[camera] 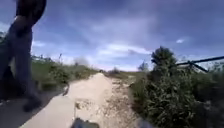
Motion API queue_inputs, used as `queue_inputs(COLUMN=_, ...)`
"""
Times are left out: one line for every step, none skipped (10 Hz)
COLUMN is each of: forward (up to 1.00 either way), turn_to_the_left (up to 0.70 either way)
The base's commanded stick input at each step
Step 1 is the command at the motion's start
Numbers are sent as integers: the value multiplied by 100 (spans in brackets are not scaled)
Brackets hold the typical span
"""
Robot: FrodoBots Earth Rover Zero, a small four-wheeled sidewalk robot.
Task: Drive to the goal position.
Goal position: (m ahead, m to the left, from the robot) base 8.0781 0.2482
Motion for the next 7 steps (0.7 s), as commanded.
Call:
queue_inputs(forward=85, turn_to_the_left=0)
queue_inputs(forward=85, turn_to_the_left=0)
queue_inputs(forward=85, turn_to_the_left=0)
queue_inputs(forward=85, turn_to_the_left=0)
queue_inputs(forward=85, turn_to_the_left=0)
queue_inputs(forward=85, turn_to_the_left=0)
queue_inputs(forward=85, turn_to_the_left=0)
